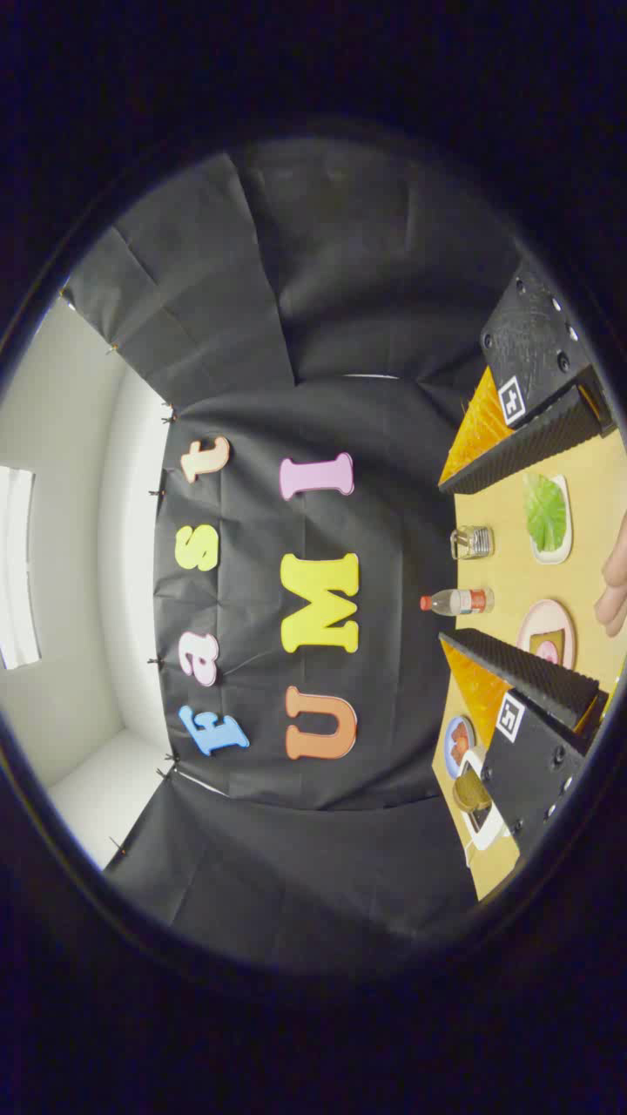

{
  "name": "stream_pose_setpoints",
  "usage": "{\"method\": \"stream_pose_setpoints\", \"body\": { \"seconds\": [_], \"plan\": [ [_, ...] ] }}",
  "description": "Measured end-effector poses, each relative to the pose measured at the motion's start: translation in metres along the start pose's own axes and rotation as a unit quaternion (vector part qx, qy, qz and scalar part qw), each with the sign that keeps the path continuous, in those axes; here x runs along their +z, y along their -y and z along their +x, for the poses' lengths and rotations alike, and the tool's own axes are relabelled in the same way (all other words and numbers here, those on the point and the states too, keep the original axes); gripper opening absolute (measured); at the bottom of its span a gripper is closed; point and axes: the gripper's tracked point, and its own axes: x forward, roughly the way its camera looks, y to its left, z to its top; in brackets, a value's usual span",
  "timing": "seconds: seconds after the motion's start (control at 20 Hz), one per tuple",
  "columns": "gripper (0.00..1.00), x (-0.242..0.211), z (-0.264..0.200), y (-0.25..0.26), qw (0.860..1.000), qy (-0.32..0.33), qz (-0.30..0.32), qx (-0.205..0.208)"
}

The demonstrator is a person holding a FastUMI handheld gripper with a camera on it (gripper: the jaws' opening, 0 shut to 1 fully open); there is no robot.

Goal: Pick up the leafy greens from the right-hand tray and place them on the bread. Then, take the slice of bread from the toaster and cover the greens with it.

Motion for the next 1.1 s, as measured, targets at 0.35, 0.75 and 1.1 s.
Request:
{"method": "stream_pose_setpoints", "body": {
  "seconds": [0.35,0.75,1.1],
  "plan": [
    [0.95,-0.023,0.01,-0.025,0.999,-0.02,-0.026,0.018],
    [0.95,-0.035,0.017,-0.022,0.999,-0.029,-0.018,0.02],
    [0.95,-0.051,0.028,-0.007,0.999,-0.045,-0.021,0.01]
  ]
}}
